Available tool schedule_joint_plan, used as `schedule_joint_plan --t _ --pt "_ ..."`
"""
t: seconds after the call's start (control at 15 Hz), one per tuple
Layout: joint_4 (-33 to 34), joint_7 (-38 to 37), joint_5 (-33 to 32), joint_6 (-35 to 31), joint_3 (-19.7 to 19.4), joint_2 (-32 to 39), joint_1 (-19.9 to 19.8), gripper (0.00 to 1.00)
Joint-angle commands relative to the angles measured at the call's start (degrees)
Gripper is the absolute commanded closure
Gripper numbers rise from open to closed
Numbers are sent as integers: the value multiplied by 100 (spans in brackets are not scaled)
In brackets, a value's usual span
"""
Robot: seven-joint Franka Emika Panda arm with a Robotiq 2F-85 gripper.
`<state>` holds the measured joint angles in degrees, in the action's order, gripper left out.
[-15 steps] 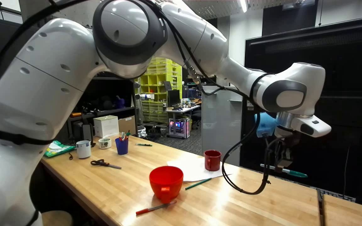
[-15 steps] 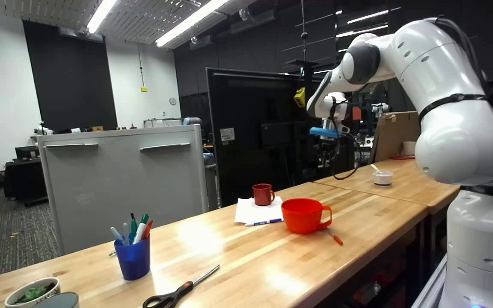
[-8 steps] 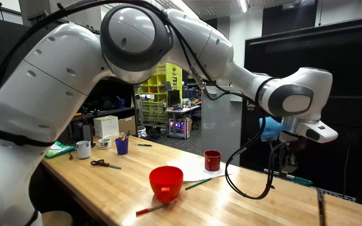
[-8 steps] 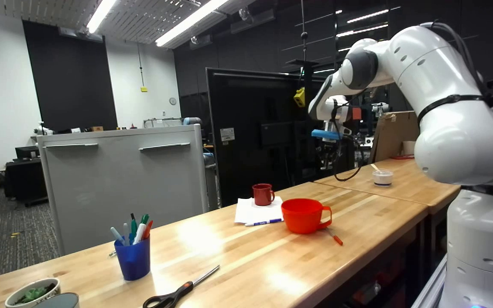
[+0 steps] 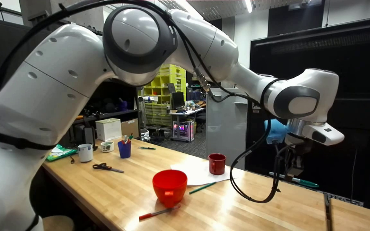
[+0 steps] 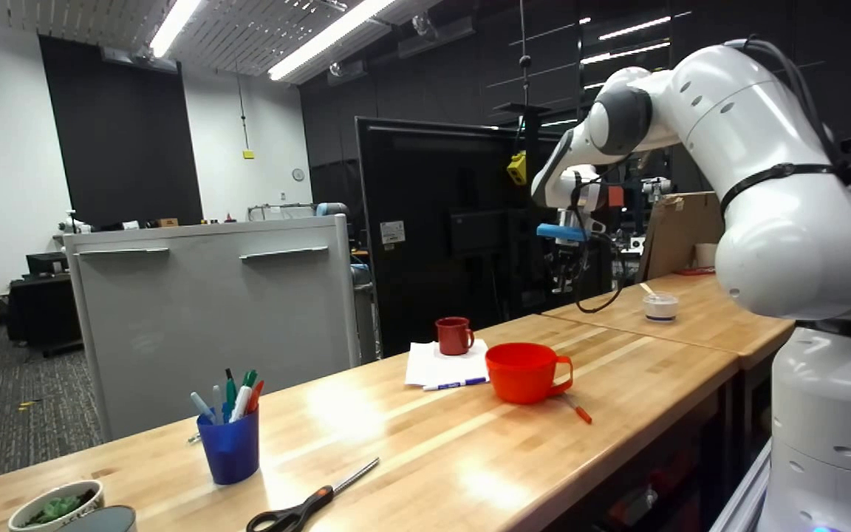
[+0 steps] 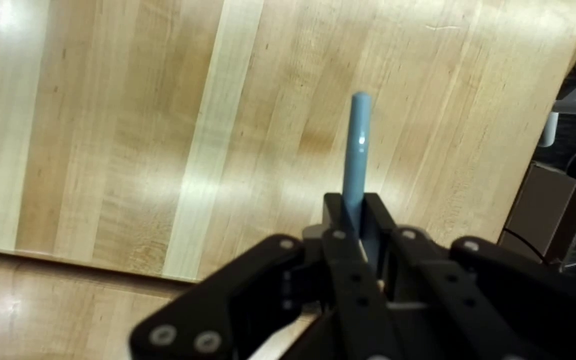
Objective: Move the green pen on the table to the right.
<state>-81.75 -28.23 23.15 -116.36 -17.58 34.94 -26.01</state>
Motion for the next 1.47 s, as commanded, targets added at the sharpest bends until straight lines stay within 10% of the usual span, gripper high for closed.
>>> schedule_joint_plan --t 0.0,0.93,1.0,1.4 --pt "-239 -96 -155 -194 24 -29 138 97" --pt "-223 -531 -282 51 56 836 436 97" --pt "-239 -551 -306 70 50 824 458 66" --pt "-585 -387 -504 -199 44 431 699 34"
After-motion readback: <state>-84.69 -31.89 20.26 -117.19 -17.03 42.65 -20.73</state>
